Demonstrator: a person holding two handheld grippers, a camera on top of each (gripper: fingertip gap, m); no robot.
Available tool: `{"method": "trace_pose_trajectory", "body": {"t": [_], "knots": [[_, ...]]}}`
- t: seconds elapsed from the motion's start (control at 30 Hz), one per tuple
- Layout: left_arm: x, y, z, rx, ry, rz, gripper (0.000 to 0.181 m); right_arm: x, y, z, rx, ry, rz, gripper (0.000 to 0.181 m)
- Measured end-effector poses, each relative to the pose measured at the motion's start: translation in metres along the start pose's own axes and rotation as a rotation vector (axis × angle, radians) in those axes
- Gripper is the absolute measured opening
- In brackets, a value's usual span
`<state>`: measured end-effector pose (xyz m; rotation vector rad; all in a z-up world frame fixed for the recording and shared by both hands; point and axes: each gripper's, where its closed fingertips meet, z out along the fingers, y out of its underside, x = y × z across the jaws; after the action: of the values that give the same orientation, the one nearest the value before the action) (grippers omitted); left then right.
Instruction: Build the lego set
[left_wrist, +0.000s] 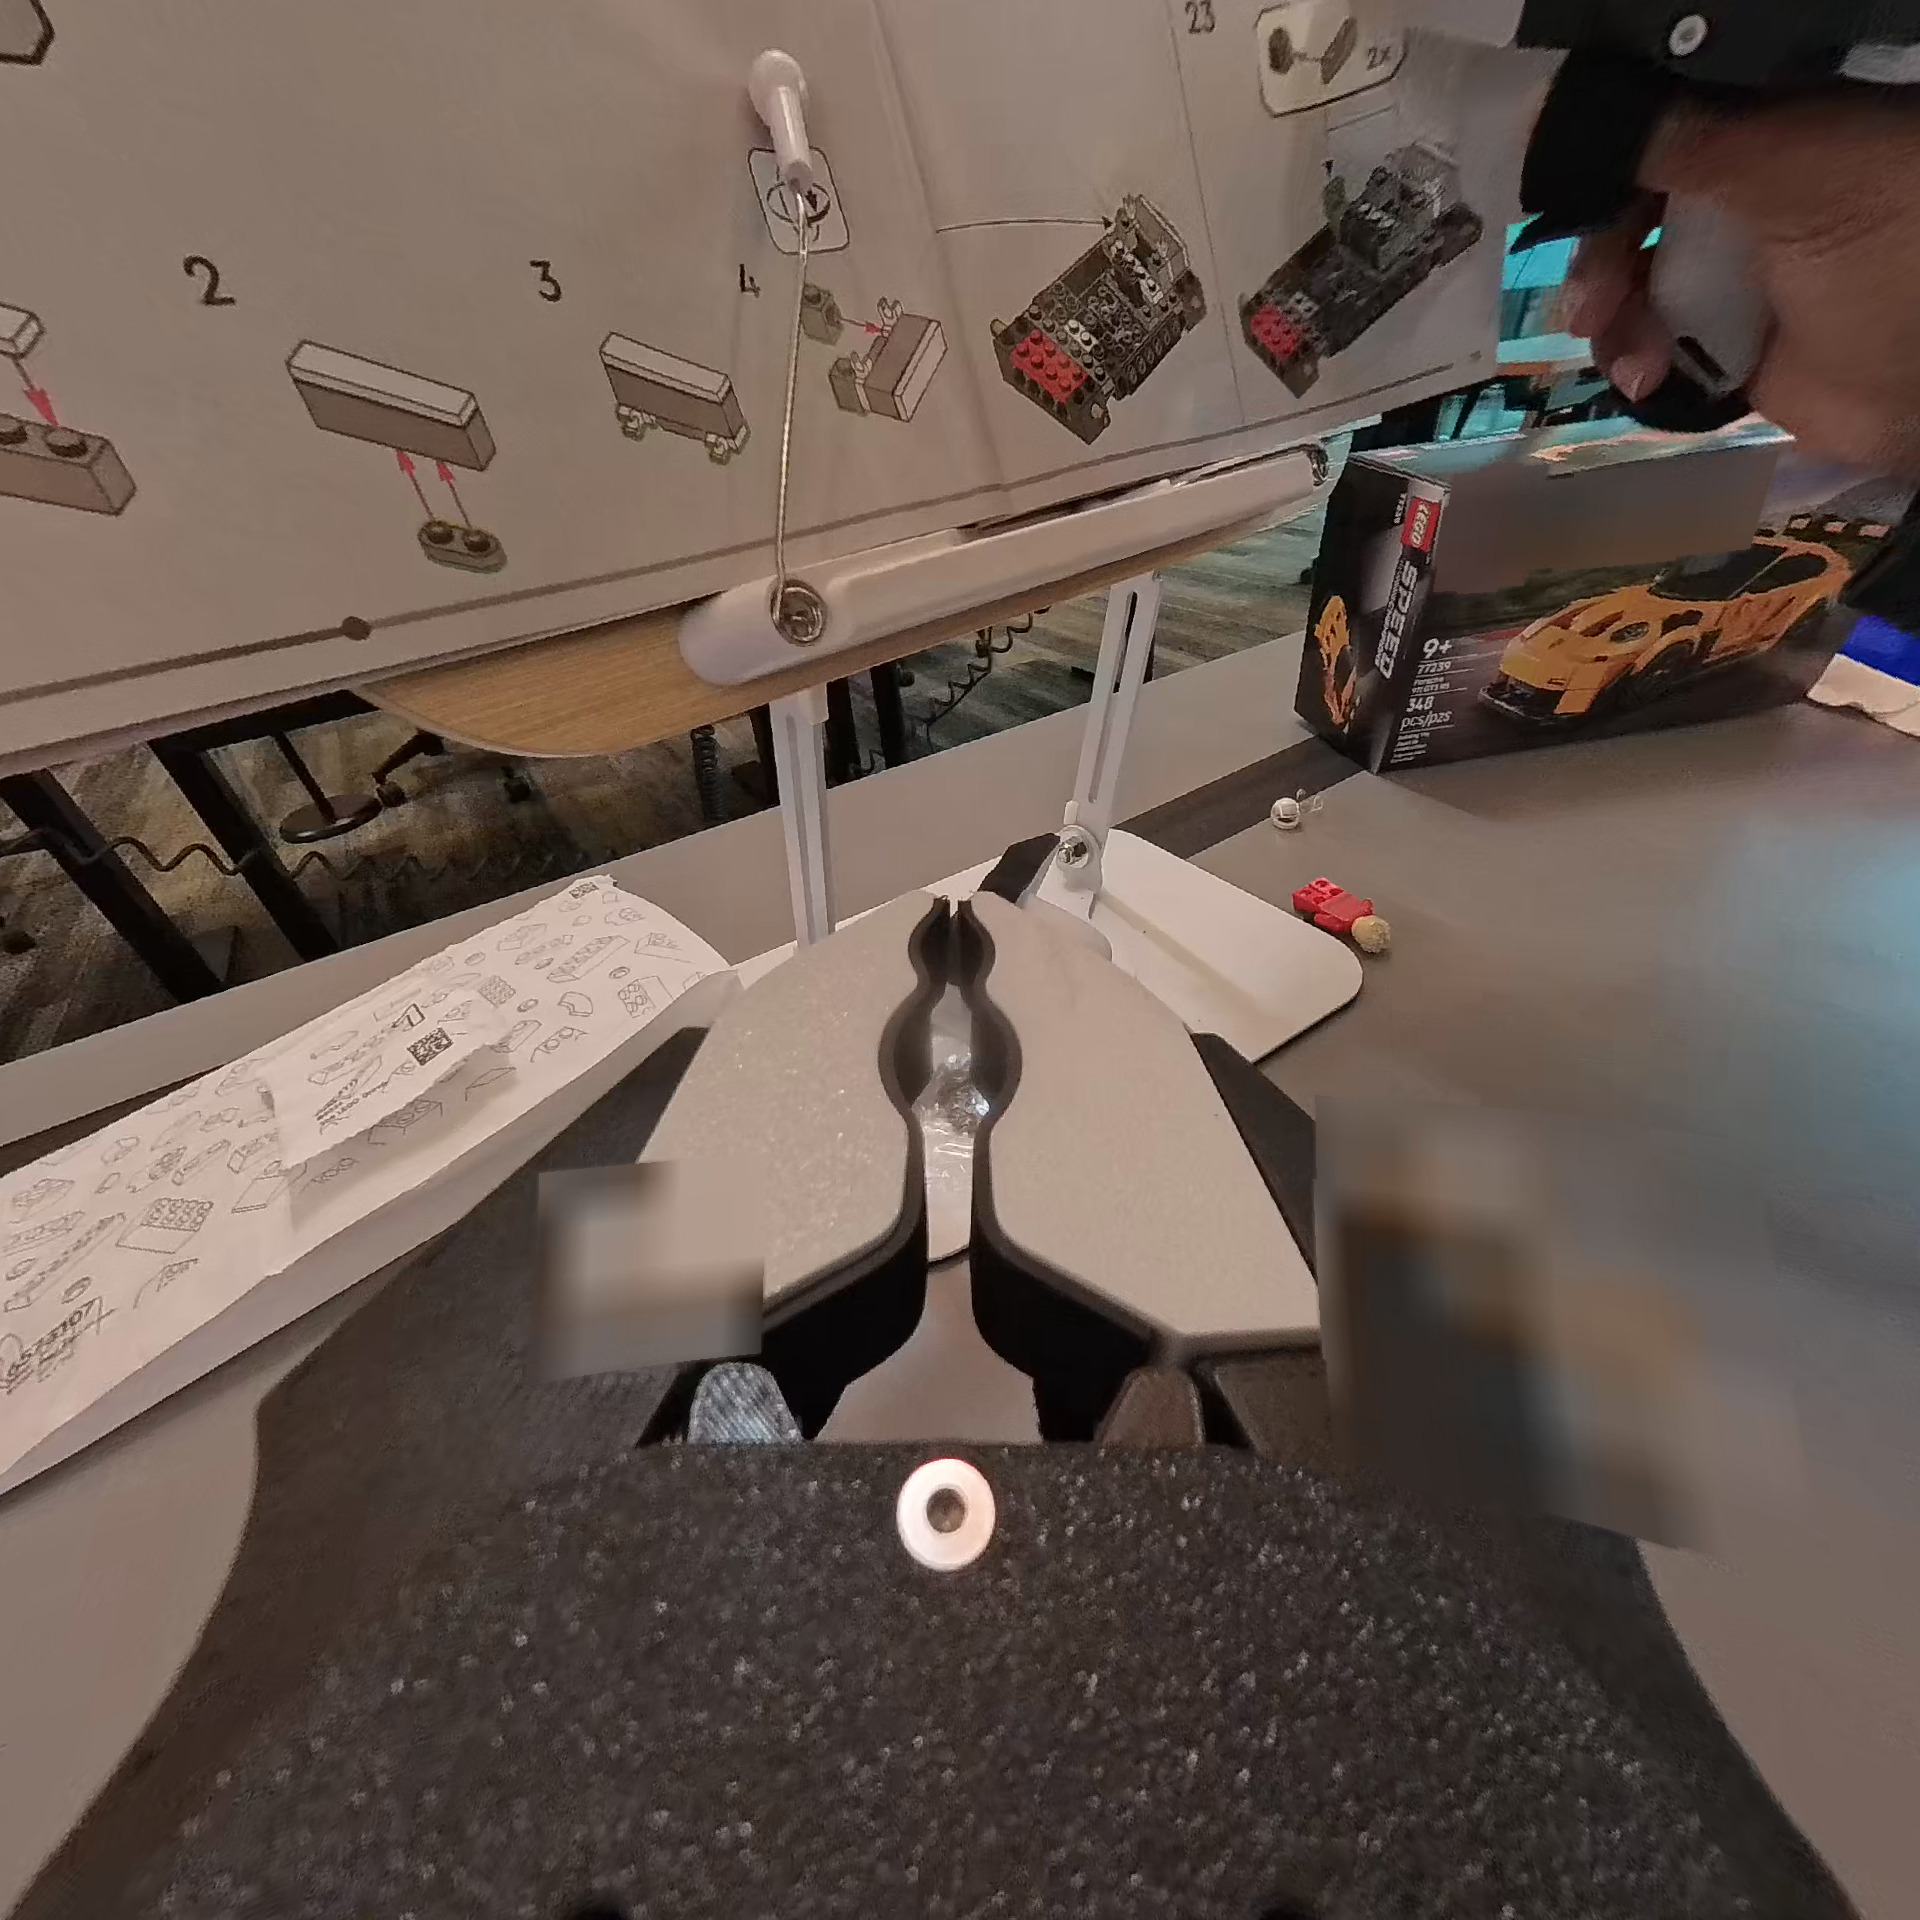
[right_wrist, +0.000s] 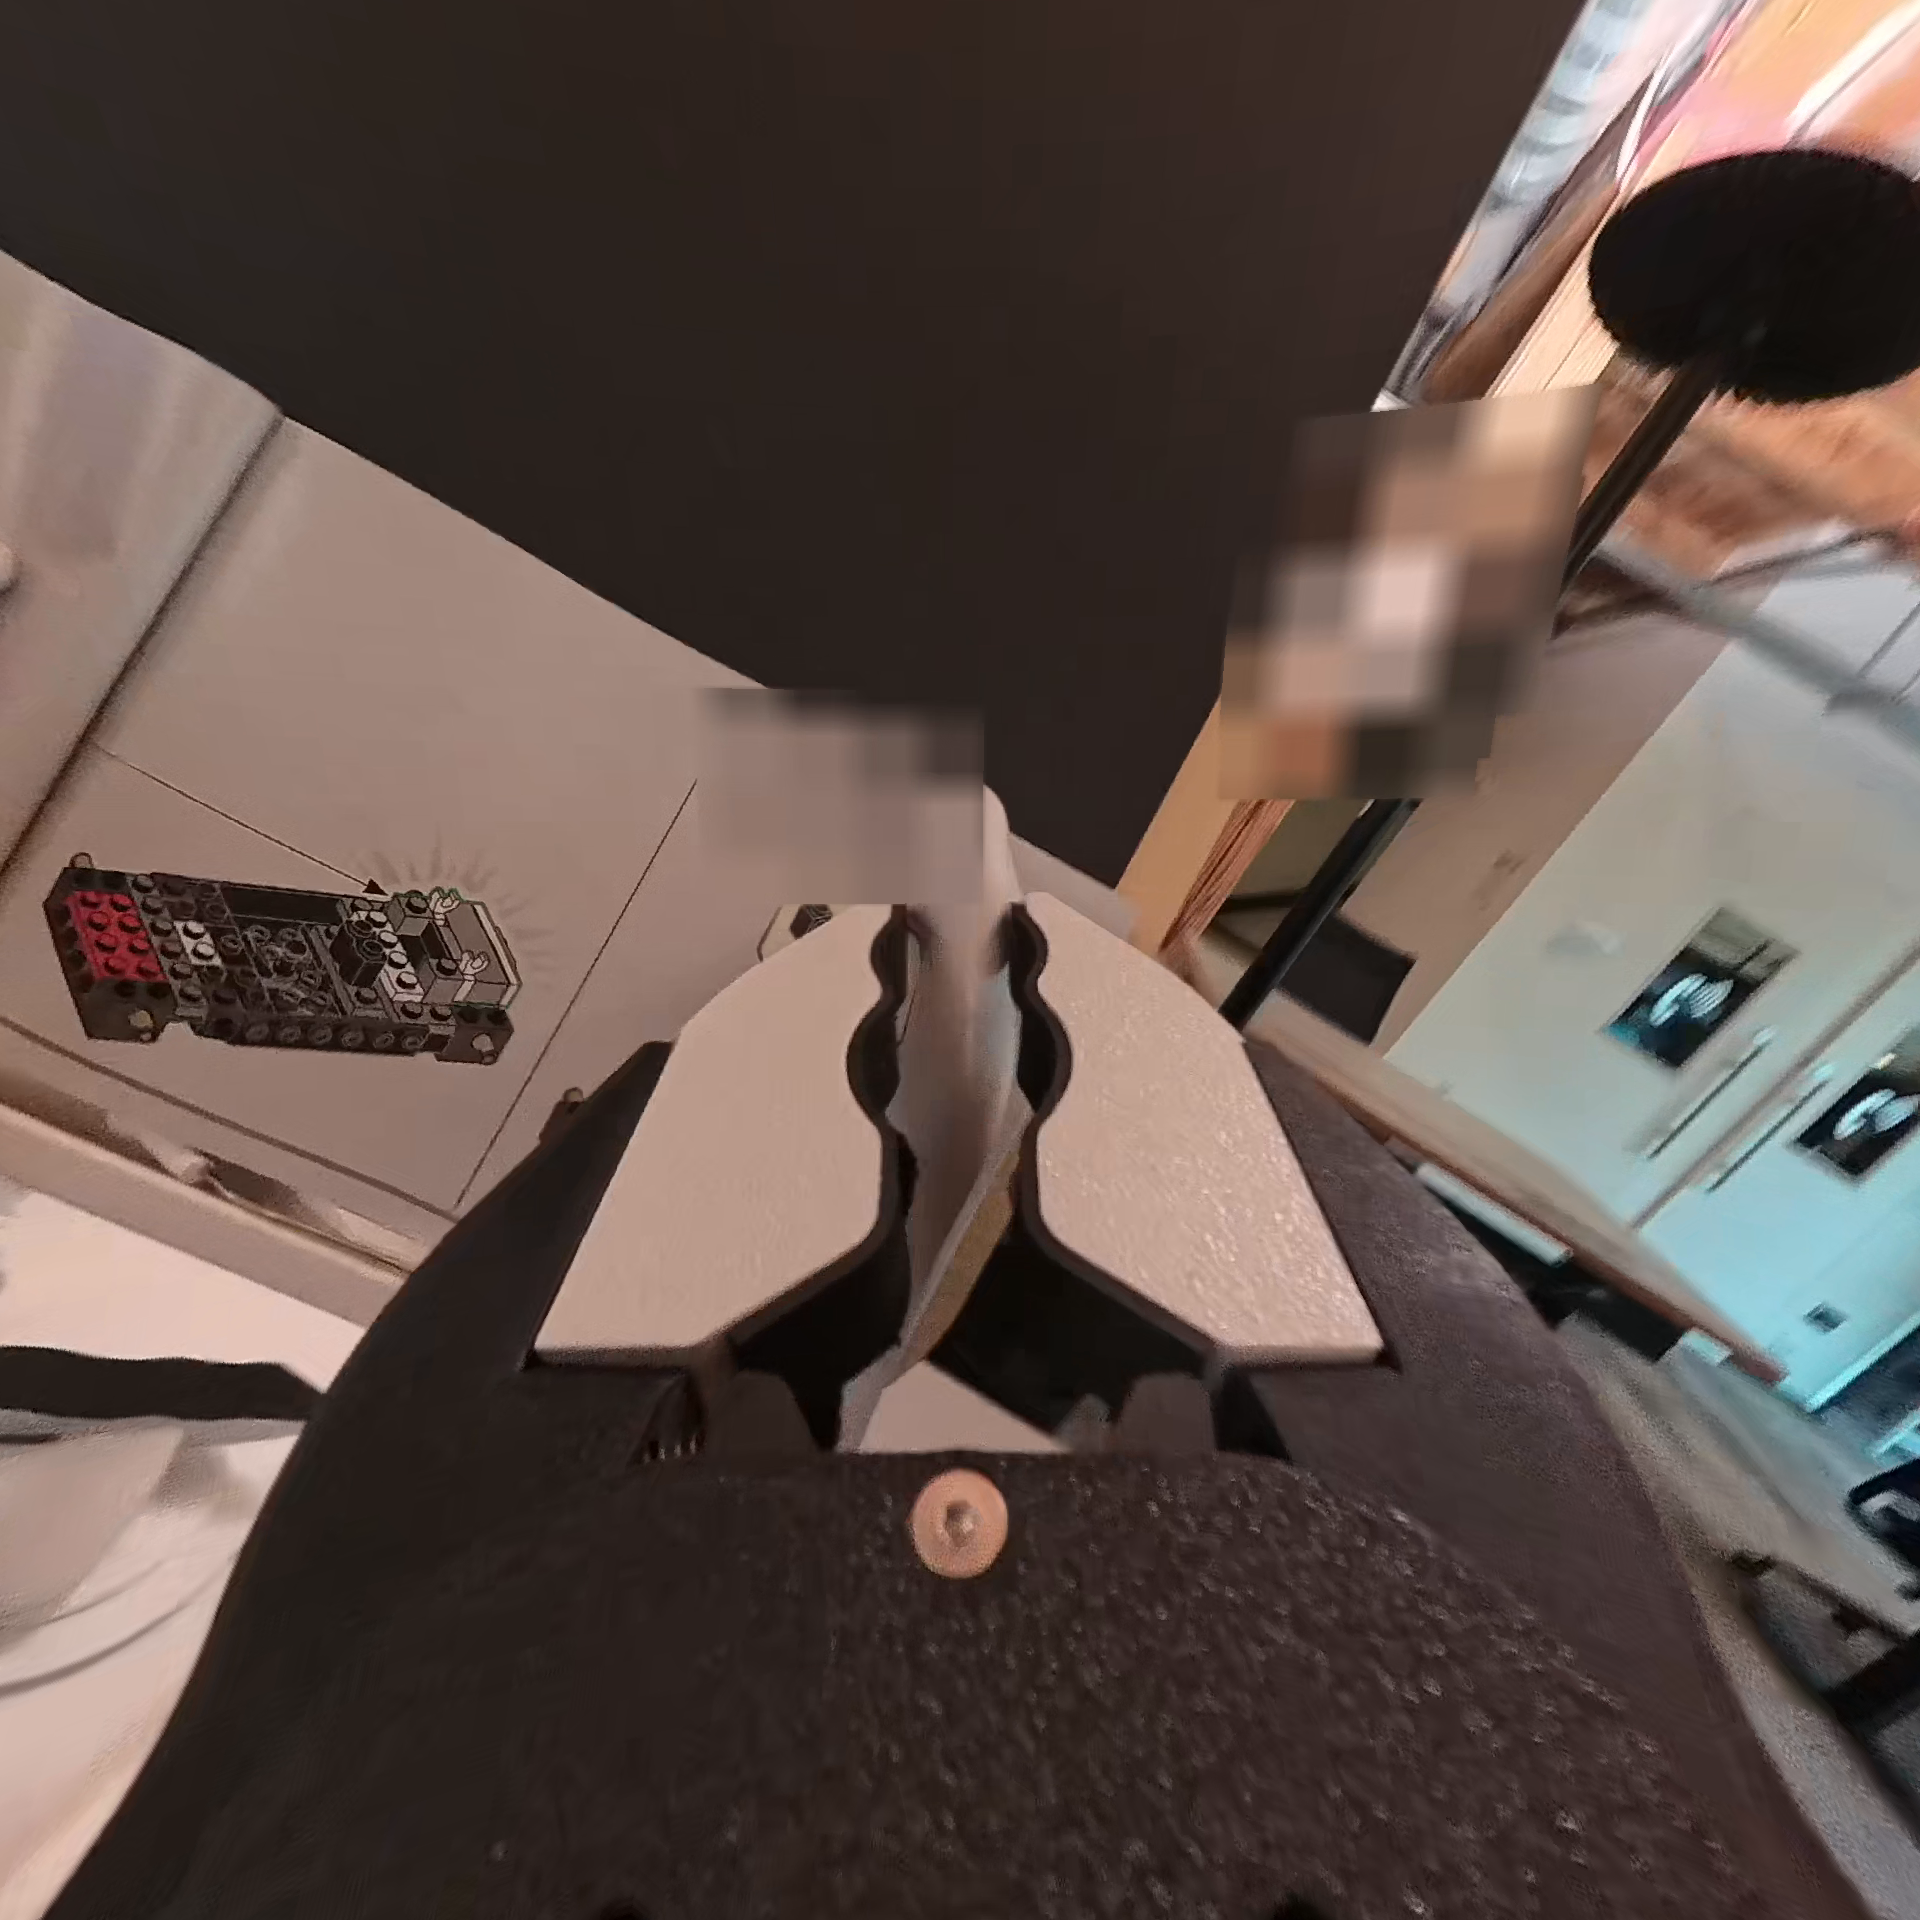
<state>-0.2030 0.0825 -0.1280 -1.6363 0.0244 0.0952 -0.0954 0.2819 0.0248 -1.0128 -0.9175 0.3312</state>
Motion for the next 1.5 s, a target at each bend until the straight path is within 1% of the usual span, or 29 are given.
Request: {"method": "trace_pose_trajectory", "body": {"t": [0.1, 0.2, 0.3, 0.4, 0.53, 0.7, 0.87, 1.0, 1.03, 1.1, 1.17, 1.23, 1.27, 1.33, 1.37, 1.5], "knots": [[0.004, 0.000, 0.001, 0.000, 0.008, 0.008, 0.001, -0.002, -0.009, -0.014, 0.078, 0.027, -0.099, 0.013], [0.009, 0.000, 0.001, -0.003, 0.018, 0.014, 0.001, -0.006, -0.011, -0.024, 0.132, 0.028, -0.135, 0.010], [0.014, -0.003, 0.001, 0.002, 0.029, 0.018, 0.002, -0.010, -0.016, -0.033, 0.205, 0.022, -0.138, 0.012], [0.020, -0.006, 0.001, 0.011, 0.042, 0.022, 0.002, -0.016, -0.022, -0.042, 0.274, 0.011, -0.136, 0.018], [0.024, -0.003, 0.002, -0.002, 0.054, 0.029, 0.002, -0.021, -0.027, -0.051, 0.337, -0.032, -0.059, 0.020], [0.024, 0.001, 0.003, -0.010, 0.057, 0.023, 0.002, -0.022, -0.035, -0.059, 0.398, -0.126, 0.123, 0.022], [0.024, 0.003, 0.004, -0.017, 0.061, 0.020, 0.002, -0.020, -0.031, -0.056, 0.391, -0.156, 0.187, 0.022], [0.024, 0.003, 0.004, -0.016, 0.061, 0.019, 0.002, -0.018, -0.023, -0.053, 0.382, -0.201, 0.292, 0.022], [0.024, 0.003, 0.004, -0.015, 0.061, 0.019, 0.002, -0.019, -0.023, -0.053, 0.389, -0.227, 0.328, 0.021], [0.024, 0.001, 0.004, -0.008, 0.056, 0.022, 0.001, -0.025, -0.027, -0.058, 0.419, -0.343, 0.434, 0.019], [0.022, -0.006, 0.001, 0.026, 0.037, 0.041, 0.000, -0.032, -0.042, -0.072, 0.493, -0.532, 0.599, 0.017], [0.021, -0.021, -0.005, 0.092, 0.009, 0.080, 0.000, -0.034, -0.060, -0.093, 0.594, -0.738, 0.742, 0.011], [0.022, -0.029, -0.009, 0.127, 0.003, 0.100, 0.000, -0.031, -0.067, -0.103, 0.639, -0.804, 0.790, 0.008], [0.026, -0.041, -0.015, 0.188, 0.007, 0.124, 0.000, -0.029, -0.078, -0.118, 0.697, -0.908, 0.833, 0.003], [0.028, -0.046, -0.017, 0.211, 0.014, 0.130, 0.000, -0.028, -0.083, -0.123, 0.717, -0.934, 0.835, 0.000], [0.038, -0.058, -0.023, 0.283, 0.051, 0.156, 0.000, -0.032, -0.097, -0.139, 0.756, -1.009, 0.791, 0.000]]}}
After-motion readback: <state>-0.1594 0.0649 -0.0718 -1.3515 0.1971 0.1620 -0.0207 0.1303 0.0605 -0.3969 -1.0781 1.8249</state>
